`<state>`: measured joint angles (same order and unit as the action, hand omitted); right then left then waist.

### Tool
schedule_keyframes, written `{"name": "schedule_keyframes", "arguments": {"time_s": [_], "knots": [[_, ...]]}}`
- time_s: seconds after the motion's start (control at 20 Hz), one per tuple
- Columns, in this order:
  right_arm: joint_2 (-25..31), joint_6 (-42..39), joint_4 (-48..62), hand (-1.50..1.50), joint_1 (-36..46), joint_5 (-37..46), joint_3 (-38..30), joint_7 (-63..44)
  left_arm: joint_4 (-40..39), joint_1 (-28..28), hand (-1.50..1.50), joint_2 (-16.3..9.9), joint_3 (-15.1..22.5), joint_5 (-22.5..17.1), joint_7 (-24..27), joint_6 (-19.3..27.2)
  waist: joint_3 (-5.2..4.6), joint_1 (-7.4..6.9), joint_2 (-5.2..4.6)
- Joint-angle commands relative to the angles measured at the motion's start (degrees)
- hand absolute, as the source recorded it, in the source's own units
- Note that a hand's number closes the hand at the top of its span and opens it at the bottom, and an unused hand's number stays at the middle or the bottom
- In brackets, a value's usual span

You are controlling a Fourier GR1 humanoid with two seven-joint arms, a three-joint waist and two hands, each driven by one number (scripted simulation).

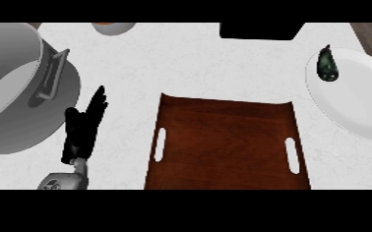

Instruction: Pick the eggplant from the tray and place it in the plate

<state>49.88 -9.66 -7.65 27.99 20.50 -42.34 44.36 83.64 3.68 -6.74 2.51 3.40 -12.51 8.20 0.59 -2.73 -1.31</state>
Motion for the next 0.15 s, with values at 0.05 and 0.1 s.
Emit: {"name": "schedule_keyframes", "arguments": {"time_s": [0.05,0.1], "knots": [[1.21,0.74,-0.06,-1.50,-0.51,-0.09,-0.21,-1.06,0.66,0.29,0.00,0.91,0.66,0.84,-0.52,1.06,0.03,-0.07,0.02],[1.70,1.89,-0.18,-1.50,0.07,0.17,-0.07,-2.13,-0.84,0.32,0.00,0.01,-0.03,-0.01,0.07,-0.36,0.05,-0.37,-0.22]]}}
